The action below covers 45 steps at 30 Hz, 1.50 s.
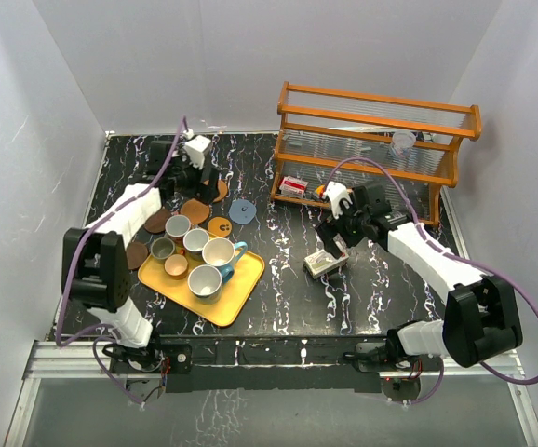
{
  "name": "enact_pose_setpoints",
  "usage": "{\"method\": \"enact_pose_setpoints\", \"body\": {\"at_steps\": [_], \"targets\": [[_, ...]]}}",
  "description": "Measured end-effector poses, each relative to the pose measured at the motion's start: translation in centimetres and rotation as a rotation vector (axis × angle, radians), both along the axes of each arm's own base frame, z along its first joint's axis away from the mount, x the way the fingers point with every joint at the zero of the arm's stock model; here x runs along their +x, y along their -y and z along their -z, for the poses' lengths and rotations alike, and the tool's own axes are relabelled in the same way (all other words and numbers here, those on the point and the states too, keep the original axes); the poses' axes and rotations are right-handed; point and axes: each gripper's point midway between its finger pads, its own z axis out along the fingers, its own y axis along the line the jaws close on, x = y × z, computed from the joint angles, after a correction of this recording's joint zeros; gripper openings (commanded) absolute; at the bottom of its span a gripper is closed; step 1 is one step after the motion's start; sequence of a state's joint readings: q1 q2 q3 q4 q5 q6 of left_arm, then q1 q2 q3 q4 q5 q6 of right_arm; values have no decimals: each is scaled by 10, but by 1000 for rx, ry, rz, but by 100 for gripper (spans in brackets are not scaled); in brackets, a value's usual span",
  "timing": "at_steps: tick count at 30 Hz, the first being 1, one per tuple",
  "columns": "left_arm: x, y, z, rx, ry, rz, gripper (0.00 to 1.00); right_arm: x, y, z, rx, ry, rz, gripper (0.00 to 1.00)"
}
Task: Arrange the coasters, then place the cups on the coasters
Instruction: Move the coaster to the center of the board.
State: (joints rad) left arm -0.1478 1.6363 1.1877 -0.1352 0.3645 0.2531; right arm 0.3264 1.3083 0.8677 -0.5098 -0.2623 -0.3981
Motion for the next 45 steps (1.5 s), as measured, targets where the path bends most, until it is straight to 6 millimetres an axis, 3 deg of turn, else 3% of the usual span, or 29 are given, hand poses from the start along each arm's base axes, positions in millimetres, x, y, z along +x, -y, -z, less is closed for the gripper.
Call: {"method": "enact_pose_setpoints", "body": {"at_steps": [8, 17, 23, 40, 45], "targets": [[21, 62, 40, 9, -122, 78, 91, 12, 35, 0, 42, -24, 150, 97], [13, 92, 105, 29, -323, 87, 85, 15, 45, -3, 84, -32, 192, 97], [18, 94, 103, 30, -327, 67, 82, 14, 42, -4, 98, -37, 183, 96], [-2, 107, 114, 131, -303, 111, 69, 14, 42, -4, 99, -40, 179, 96], [-13, 127, 114, 125, -302, 152, 66, 15, 46, -4, 82, -30, 189, 96]]}}
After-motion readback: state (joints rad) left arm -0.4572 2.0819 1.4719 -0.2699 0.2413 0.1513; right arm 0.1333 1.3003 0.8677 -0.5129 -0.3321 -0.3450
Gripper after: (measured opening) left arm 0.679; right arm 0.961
